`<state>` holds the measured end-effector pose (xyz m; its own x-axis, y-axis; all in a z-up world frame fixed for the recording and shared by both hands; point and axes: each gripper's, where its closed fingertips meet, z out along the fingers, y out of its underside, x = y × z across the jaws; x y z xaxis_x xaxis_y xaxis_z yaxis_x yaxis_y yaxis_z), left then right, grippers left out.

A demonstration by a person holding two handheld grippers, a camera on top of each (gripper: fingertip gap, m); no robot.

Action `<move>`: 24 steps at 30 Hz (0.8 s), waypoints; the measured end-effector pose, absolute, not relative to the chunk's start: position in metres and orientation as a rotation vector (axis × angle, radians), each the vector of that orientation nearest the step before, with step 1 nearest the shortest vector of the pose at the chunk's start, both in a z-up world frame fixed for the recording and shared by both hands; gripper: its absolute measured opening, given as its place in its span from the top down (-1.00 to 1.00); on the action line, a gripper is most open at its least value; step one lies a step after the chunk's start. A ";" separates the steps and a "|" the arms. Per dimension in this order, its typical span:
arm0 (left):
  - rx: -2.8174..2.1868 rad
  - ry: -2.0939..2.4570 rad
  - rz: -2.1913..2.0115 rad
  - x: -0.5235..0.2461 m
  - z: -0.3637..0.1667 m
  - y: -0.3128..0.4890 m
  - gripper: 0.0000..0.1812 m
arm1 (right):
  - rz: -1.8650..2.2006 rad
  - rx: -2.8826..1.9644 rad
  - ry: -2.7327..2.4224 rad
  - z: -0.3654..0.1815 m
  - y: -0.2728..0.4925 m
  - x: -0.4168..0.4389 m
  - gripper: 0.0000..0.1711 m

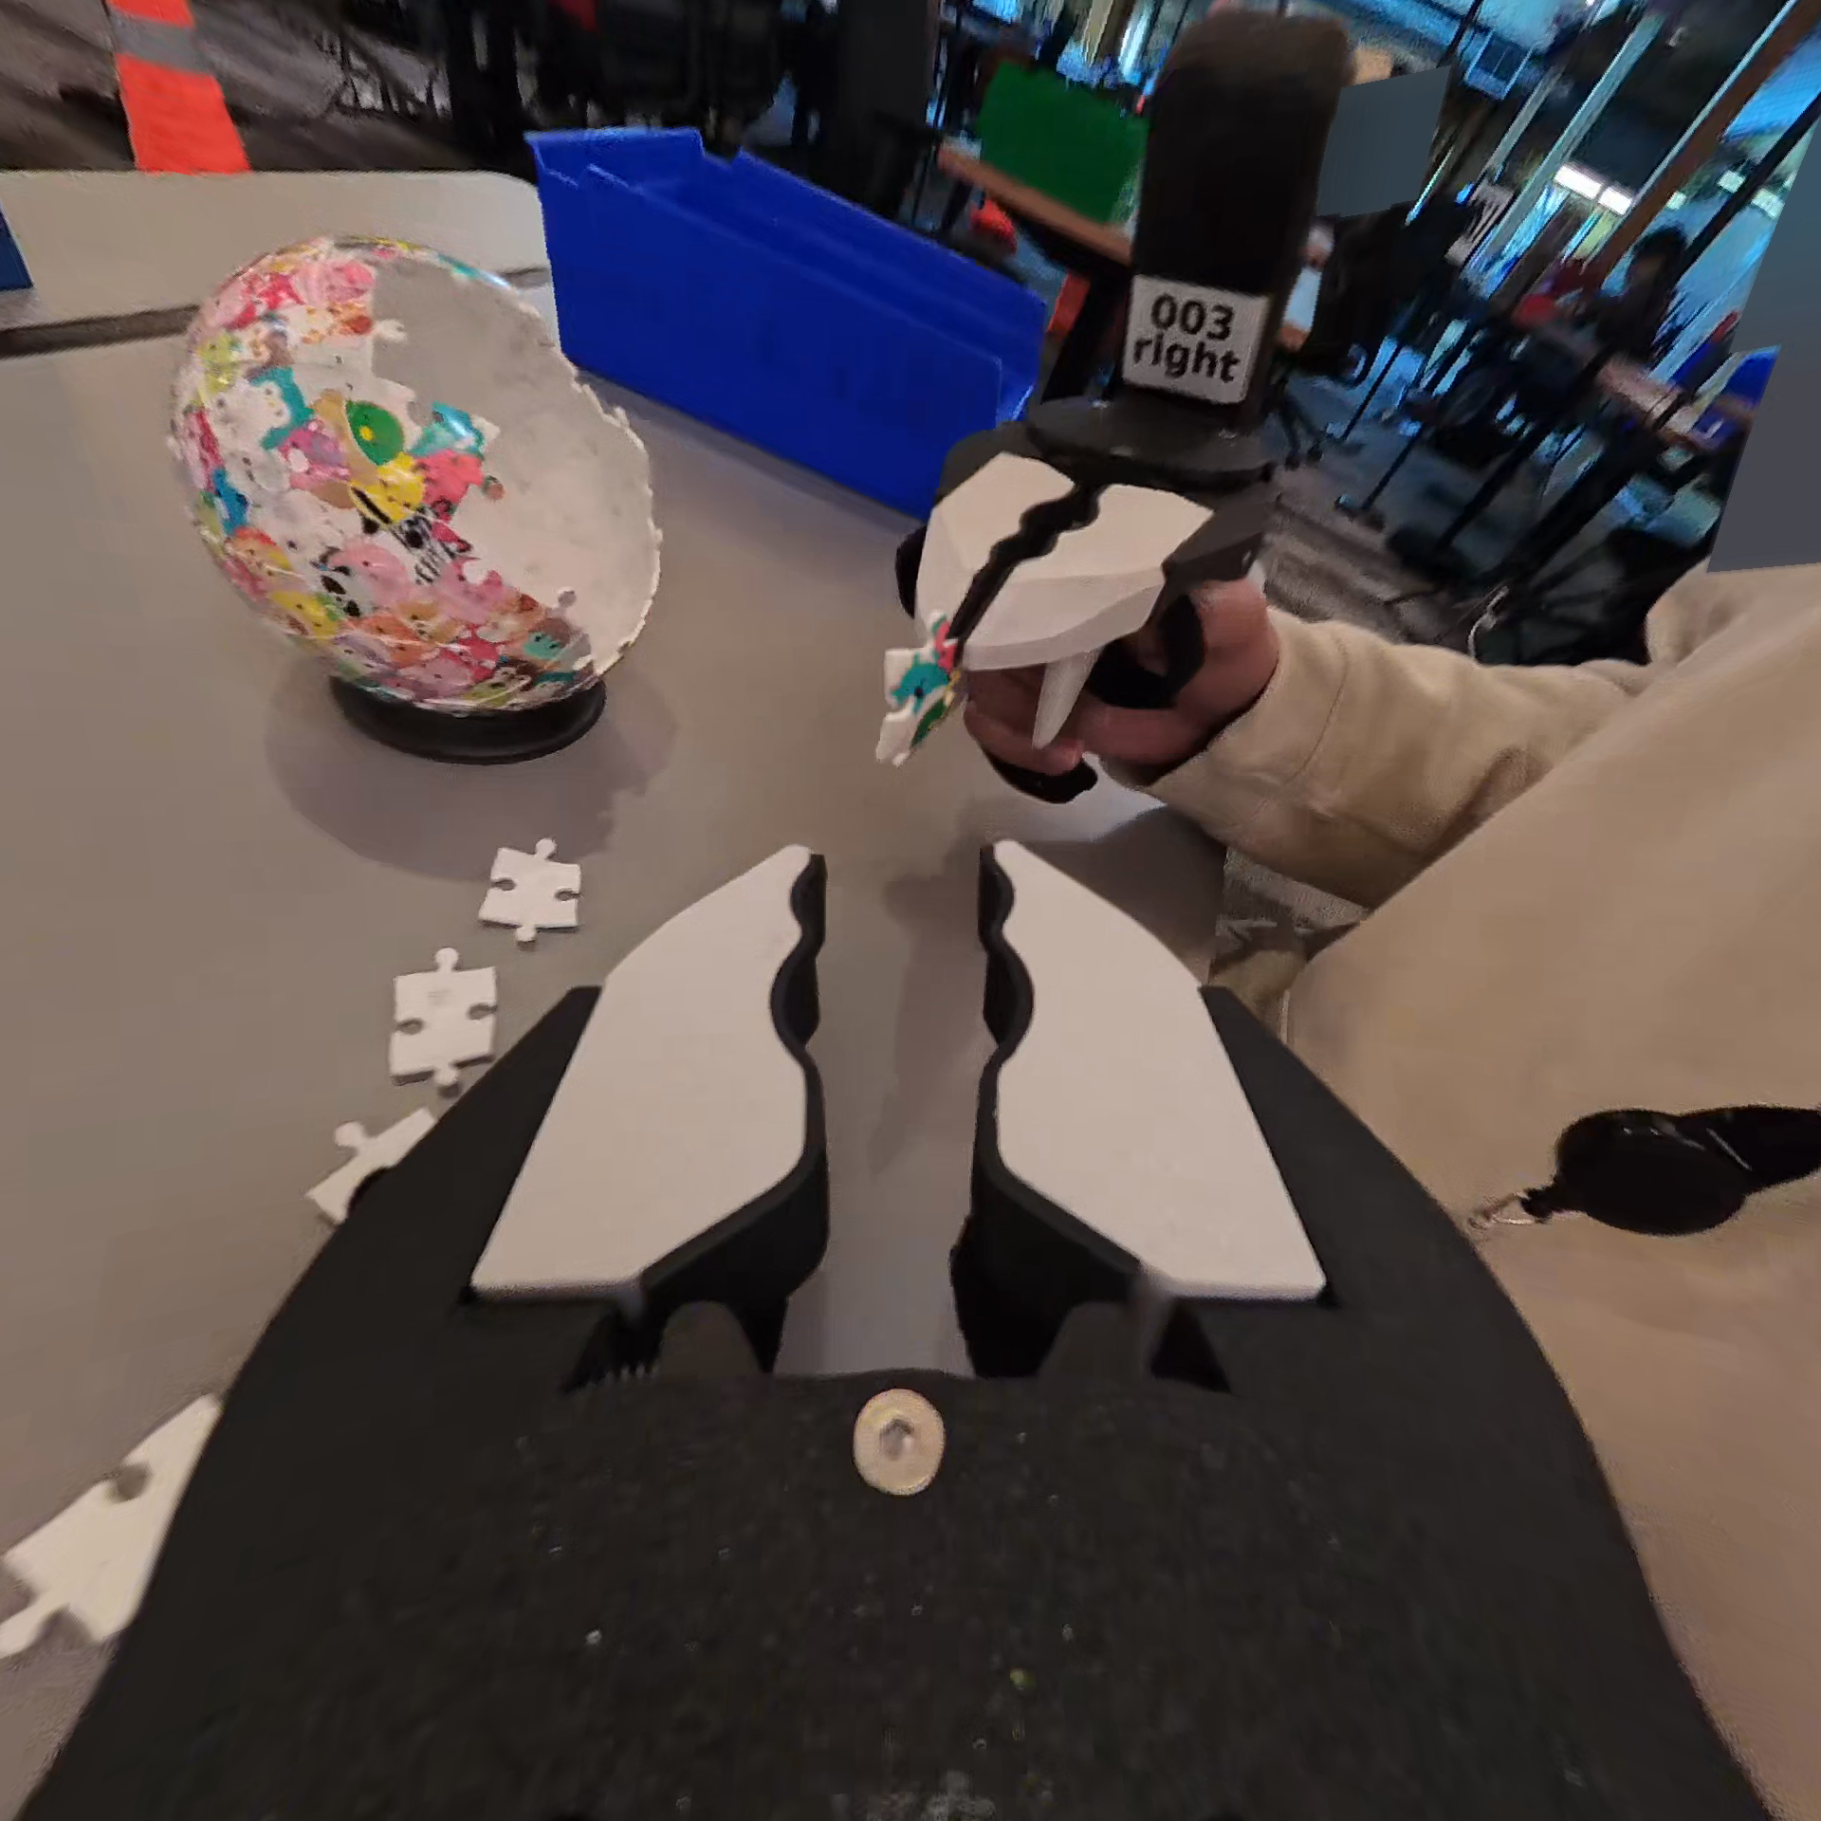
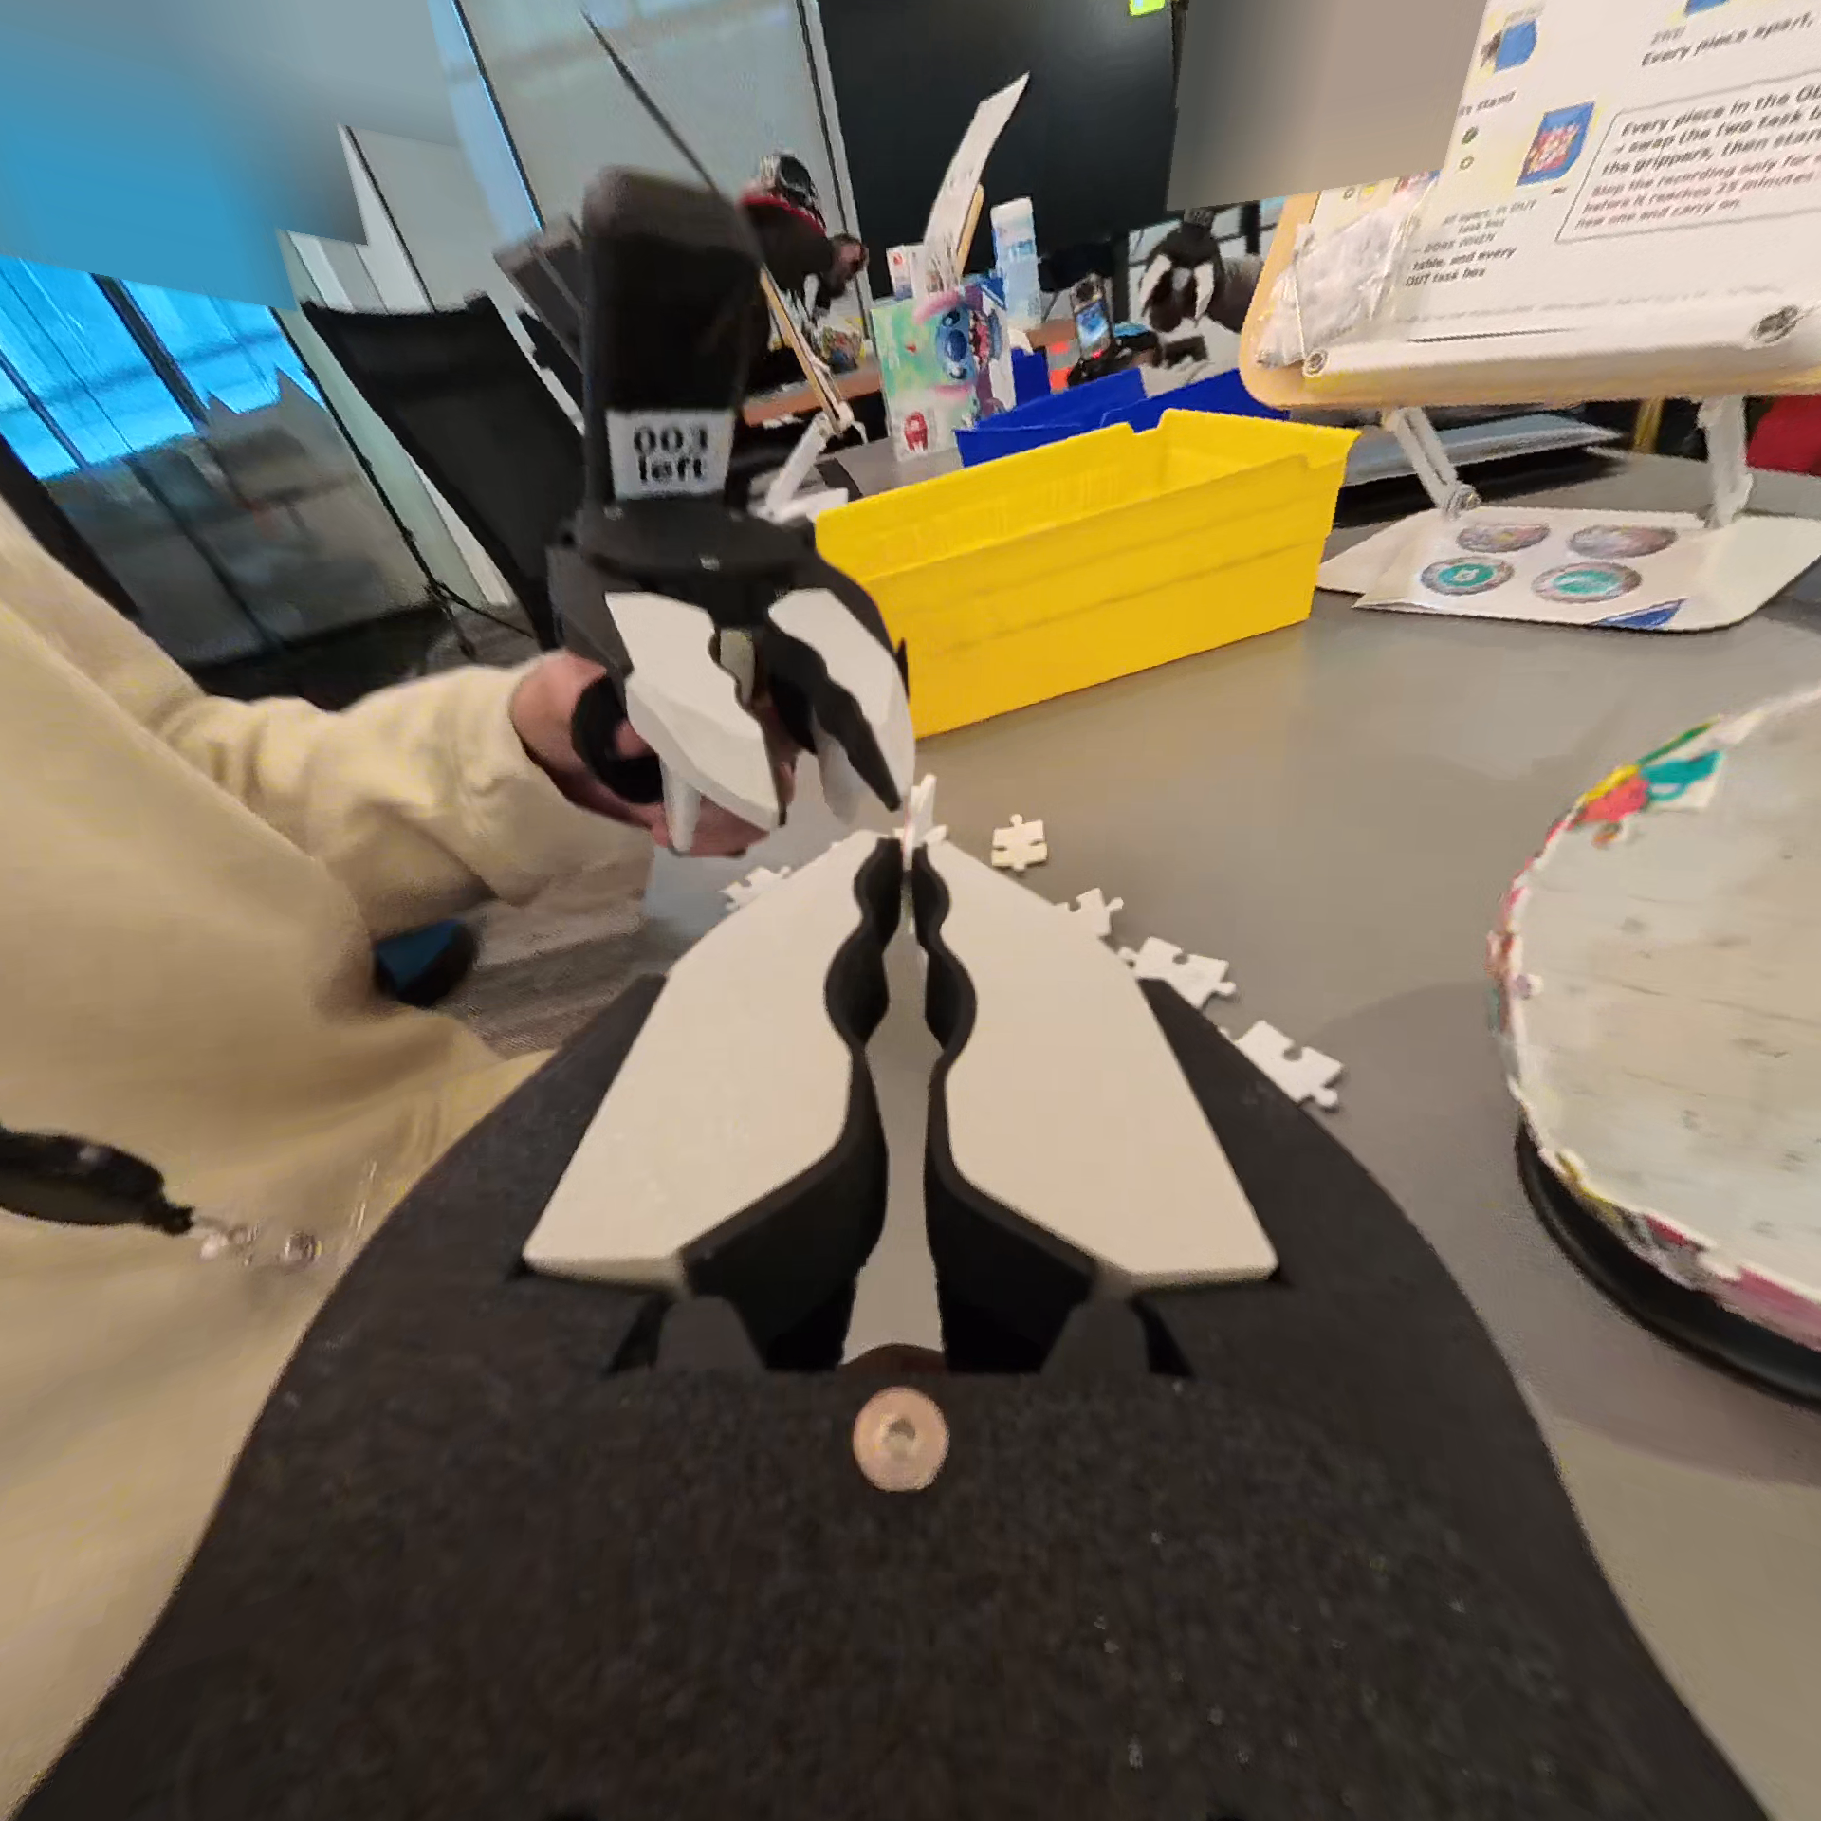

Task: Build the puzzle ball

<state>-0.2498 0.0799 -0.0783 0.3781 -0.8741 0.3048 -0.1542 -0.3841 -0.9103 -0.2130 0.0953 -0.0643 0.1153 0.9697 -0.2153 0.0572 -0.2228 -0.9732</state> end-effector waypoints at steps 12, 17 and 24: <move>-1.781 0.777 -0.961 -0.259 -0.087 0.071 0.76 | 1.091 -1.501 -1.111 -0.075 0.074 -0.194 0.98; -1.801 0.799 -0.815 -0.265 -0.094 0.090 0.80 | 0.920 -1.606 -0.970 -0.085 0.109 -0.157 0.98; -1.802 0.777 -0.572 -0.284 -0.097 0.146 0.74 | 0.520 -1.714 -1.072 -0.128 0.143 -0.118 0.98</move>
